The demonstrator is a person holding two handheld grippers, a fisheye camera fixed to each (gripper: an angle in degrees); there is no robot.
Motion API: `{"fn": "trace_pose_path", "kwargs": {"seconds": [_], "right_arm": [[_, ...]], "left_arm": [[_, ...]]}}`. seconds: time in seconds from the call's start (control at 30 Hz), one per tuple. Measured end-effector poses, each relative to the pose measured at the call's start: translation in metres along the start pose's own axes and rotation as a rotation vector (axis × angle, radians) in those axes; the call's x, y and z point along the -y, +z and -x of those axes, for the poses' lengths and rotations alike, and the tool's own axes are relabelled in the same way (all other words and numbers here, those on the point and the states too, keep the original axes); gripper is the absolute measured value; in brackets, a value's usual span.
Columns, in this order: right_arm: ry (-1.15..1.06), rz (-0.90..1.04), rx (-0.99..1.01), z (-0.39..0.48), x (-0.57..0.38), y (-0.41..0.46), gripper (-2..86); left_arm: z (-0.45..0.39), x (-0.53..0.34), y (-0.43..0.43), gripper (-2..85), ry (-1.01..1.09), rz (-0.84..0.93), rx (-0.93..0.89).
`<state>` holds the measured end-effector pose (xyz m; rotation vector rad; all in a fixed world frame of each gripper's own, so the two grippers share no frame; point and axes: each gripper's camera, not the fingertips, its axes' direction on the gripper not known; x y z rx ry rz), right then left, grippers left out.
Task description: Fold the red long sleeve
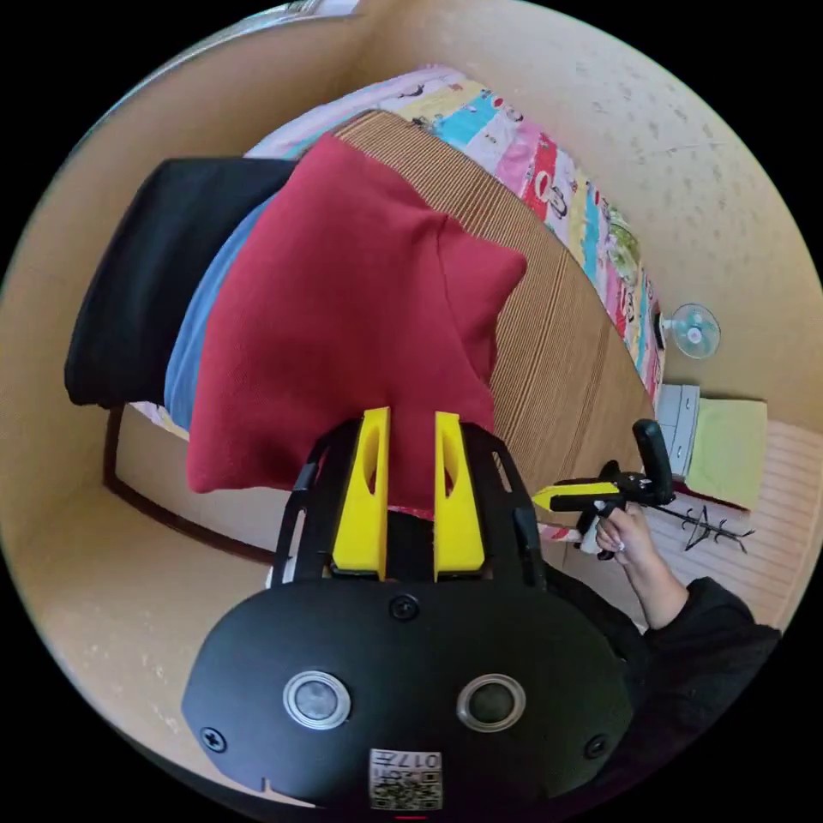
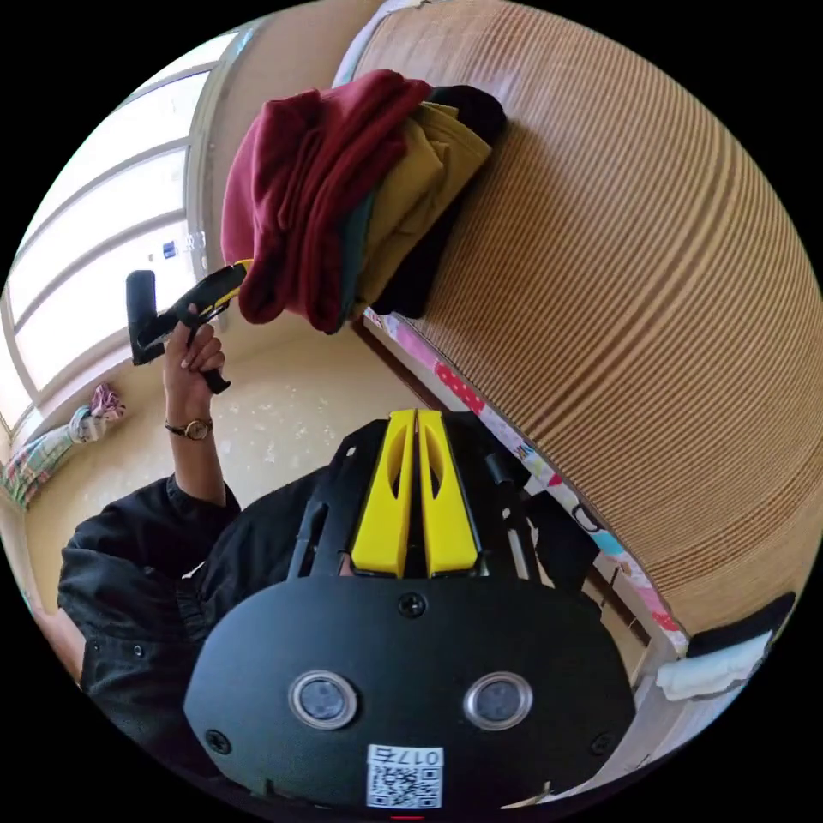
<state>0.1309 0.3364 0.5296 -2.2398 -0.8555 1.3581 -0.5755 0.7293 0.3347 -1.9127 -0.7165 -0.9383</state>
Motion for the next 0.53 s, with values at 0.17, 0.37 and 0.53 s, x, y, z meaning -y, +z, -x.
{"fn": "trace_pose_path", "kwargs": {"seconds": [0.17,0.37,0.53], "right_arm": [[0.342,0.169,-0.359,-0.074,-0.076,-0.040,3.6],[0.745,0.473,-0.517,-0.194,-0.173,-0.025,3.9],[0.814,0.298,0.051,-0.240,-0.252,-0.017,1.0]], "left_arm": [[-0.024,-0.015,-0.036,6.7,0.055,-0.175,0.053],[-0.133,-0.009,-0.021,7.1,0.312,-0.101,0.126],[-0.267,-0.035,0.035,6.9,0.503,0.011,0.195]]}}
